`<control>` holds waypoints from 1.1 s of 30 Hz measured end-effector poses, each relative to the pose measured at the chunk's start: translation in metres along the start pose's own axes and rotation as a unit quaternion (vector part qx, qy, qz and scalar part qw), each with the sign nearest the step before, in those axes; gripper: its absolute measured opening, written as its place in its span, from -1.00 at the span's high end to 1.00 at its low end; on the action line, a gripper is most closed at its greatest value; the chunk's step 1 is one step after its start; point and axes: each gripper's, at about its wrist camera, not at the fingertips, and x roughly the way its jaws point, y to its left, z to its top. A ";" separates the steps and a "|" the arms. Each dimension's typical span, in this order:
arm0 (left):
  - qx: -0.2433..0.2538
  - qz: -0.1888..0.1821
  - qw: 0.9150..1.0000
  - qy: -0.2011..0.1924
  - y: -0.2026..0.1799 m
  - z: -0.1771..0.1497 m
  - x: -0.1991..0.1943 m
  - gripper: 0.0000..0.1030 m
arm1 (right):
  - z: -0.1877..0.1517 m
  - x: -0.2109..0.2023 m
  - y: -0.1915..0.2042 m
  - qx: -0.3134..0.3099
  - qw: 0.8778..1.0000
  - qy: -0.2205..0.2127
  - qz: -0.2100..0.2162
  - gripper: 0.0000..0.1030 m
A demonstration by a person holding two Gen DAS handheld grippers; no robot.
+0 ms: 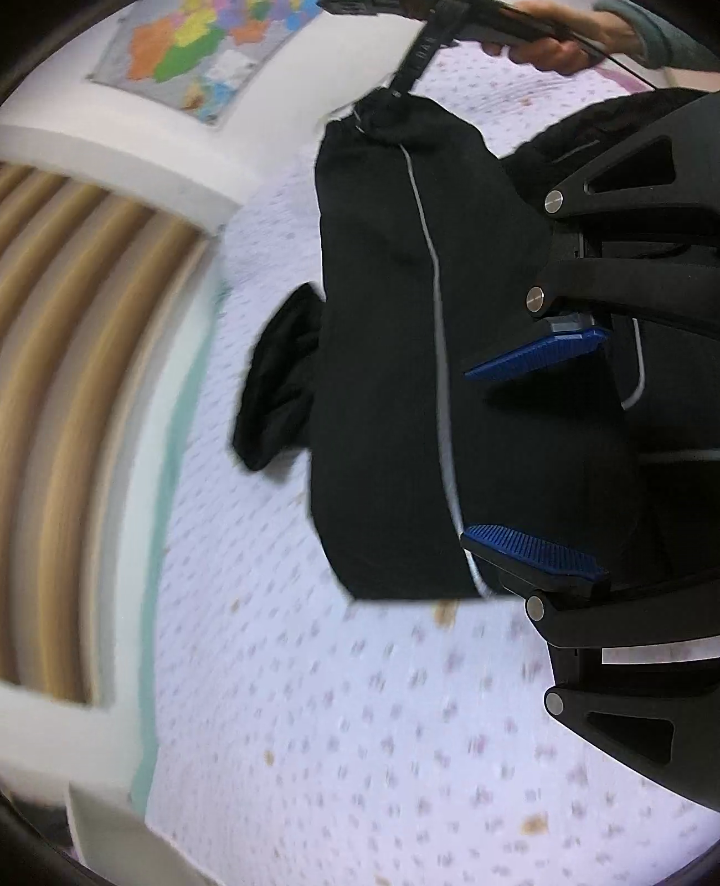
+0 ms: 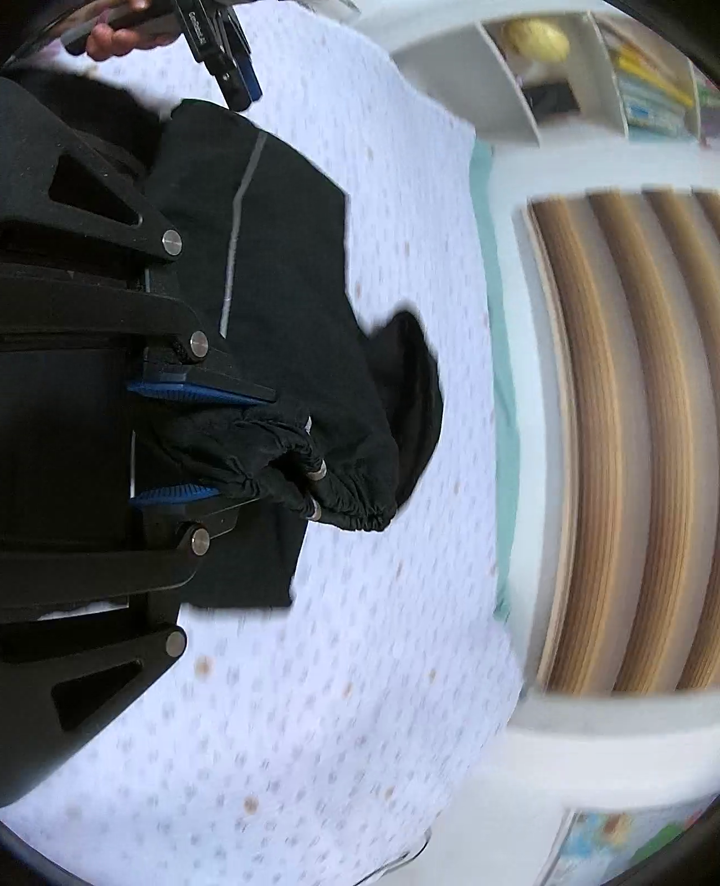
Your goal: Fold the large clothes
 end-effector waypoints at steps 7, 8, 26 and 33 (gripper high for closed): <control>0.053 0.043 0.994 0.089 -0.029 -0.024 0.090 -0.07 | -0.067 0.087 -0.049 0.017 0.992 0.118 -0.039 0.44; 0.054 0.048 0.993 0.091 -0.028 -0.027 0.096 -0.07 | -0.079 0.099 -0.051 0.025 0.990 0.132 -0.037 0.45; 0.065 0.023 0.997 0.047 -0.060 0.003 0.048 -0.17 | -0.048 0.042 -0.005 -0.007 0.997 0.059 0.038 -0.48; 0.046 0.065 0.992 0.097 -0.023 -0.008 0.134 -0.16 | -0.089 0.151 0.017 -0.060 0.990 0.129 -0.002 -0.51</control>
